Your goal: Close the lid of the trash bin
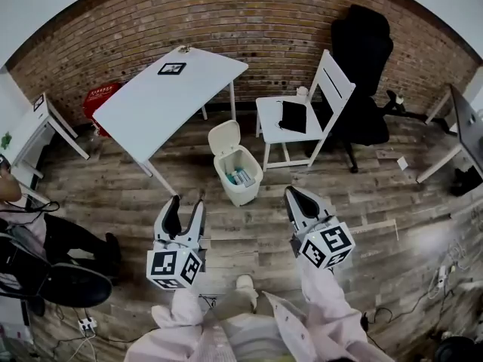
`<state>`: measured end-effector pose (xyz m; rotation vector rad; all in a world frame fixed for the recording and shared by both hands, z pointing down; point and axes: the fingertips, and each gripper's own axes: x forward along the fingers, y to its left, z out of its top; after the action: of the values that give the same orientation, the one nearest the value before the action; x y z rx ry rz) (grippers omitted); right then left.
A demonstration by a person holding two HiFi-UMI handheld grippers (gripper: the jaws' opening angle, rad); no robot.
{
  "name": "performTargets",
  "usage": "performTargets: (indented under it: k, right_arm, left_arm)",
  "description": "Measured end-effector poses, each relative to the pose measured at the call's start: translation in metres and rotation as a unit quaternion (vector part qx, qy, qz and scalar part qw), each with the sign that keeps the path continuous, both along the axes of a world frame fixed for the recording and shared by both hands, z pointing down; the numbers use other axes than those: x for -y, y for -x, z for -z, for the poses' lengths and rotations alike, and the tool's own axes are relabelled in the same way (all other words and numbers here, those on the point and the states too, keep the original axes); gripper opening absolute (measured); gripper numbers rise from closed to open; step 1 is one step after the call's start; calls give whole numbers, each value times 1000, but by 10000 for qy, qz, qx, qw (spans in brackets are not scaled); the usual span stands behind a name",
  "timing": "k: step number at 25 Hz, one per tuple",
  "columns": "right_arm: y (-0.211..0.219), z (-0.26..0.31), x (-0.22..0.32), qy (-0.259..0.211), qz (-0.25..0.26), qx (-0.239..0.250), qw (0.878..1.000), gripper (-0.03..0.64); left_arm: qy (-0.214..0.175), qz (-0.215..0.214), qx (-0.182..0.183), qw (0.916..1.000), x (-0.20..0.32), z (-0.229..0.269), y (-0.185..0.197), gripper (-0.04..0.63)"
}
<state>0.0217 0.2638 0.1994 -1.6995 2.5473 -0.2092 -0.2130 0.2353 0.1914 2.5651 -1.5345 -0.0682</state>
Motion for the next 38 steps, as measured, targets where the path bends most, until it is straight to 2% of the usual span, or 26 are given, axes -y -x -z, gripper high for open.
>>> performTargets:
  k: [15,23,38]
  right_arm:
    - [-7,-24,73,259,-129,51,9996,3]
    - [-22,-41,155,427,25,114,9990,3]
    - [-54,-77,308,884,639,125,9940,3]
  left_arm:
    - [234,-124,-71,9996,76,-22,-5,249]
    - [394,-65,24,9992,146,-40,-23,249]
    - [927,403,37,9949,275,-83,-60,249]
